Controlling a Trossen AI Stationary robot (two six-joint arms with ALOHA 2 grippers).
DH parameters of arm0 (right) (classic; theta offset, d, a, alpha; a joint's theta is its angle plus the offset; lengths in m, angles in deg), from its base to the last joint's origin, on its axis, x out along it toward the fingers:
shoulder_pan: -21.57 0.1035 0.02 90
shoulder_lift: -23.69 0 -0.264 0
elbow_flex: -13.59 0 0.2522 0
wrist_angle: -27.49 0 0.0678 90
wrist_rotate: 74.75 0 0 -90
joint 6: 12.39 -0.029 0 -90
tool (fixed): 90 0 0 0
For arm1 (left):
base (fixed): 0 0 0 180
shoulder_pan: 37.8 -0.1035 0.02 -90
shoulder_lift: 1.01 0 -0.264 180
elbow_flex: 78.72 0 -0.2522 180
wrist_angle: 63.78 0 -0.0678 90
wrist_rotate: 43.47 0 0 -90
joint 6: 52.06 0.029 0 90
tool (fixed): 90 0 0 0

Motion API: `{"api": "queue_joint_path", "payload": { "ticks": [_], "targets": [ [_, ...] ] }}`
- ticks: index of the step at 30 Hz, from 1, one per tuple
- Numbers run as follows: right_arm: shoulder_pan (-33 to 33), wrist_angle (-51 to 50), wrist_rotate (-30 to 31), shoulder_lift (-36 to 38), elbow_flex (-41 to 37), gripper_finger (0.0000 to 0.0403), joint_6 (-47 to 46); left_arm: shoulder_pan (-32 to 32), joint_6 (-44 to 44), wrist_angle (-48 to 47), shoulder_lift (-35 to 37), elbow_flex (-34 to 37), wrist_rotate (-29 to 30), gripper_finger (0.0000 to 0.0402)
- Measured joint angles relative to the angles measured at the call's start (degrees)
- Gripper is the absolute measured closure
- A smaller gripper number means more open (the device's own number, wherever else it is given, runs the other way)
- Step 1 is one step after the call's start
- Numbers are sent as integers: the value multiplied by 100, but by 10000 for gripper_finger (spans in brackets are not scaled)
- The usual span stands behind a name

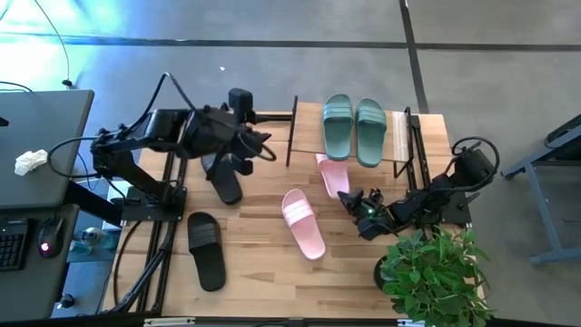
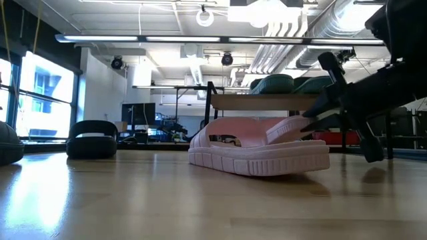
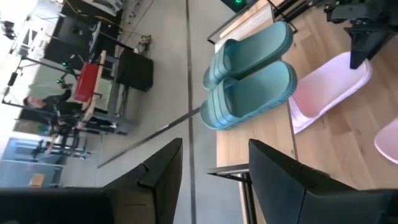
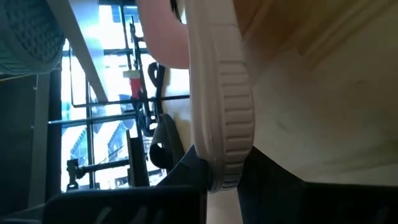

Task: Pick and place slides into the shelf
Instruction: Put the left pink slides under the shelf

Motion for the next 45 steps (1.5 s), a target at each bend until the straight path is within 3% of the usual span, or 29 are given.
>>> {"api": "queue_joint_path", "payload": {
  "ticks": [4,9,22,27,34,40,45],
  "targets": [
    [41,2,359,0,6,371,-246,-213,42,-1,-7,0,-204,234],
    [-168,-204,813,0,127,387,-177,-411,61,-1,-5,0,-601,234],
    [-1121,-1917,123,0,913,387,-283,-516,526,-29,-5,0,-929,234],
    [-988,-2600,-231,0,1376,387,-310,-829,548,-383,-70,31,-1825,234],
    [-800,-2735,-326,0,1694,387,-293,-862,651,-389,-57,1184,-2369,253],
    [-725,-2446,-521,0,1698,387,-296,-418,419,632,-53,2652,-2411,292],
    [-577,-2083,-755,0,1698,387,-312,165,296,2476,-55,3939,-1494,326]
  ]
}}
